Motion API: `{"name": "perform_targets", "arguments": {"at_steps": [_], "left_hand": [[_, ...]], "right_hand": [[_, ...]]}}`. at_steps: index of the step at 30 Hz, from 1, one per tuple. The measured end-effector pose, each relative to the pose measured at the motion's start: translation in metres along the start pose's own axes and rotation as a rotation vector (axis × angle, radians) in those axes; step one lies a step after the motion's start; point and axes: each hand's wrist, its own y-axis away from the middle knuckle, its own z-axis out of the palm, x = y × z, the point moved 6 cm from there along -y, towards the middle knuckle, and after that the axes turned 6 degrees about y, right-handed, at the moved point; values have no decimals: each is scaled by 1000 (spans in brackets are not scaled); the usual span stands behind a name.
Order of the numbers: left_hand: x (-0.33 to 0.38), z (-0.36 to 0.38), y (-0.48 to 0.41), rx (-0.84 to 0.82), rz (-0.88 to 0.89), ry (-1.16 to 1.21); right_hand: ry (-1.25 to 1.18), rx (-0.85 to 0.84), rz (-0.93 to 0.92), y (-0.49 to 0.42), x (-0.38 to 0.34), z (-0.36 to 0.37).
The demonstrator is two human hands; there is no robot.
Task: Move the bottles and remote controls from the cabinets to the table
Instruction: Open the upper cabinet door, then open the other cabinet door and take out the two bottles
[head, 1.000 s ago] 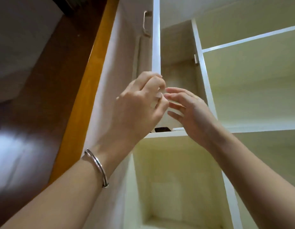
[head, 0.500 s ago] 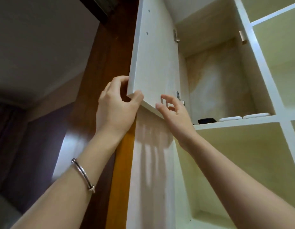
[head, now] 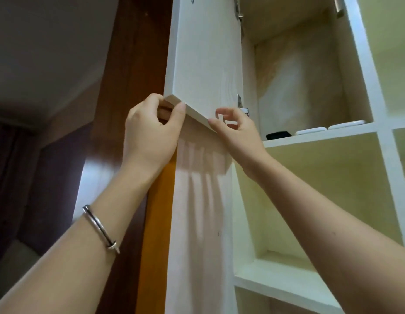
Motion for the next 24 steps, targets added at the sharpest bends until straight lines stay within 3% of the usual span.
{"name": "perform_targets", "arguments": {"at_steps": [7,10,12,16,19,24], "left_hand": [[7,-8,55,-105,58,-142],[26,-9,109,-164,186,-67],[34,-2,156,-272,160,100],[26,29,294,-782,-294,481],[21,22,429,-1208,-601,550],[45,-32,593,-1649,-955,597]], "right_hand": [[223,-132,35,67,1,-39],[339,-156,142,130,10,-78],[403,-128,252,183,16,-109],[589,-45,587,324,20,-168],[660,33,905,454,5,-201],[749,311,1405,671,-63,-234]]}}
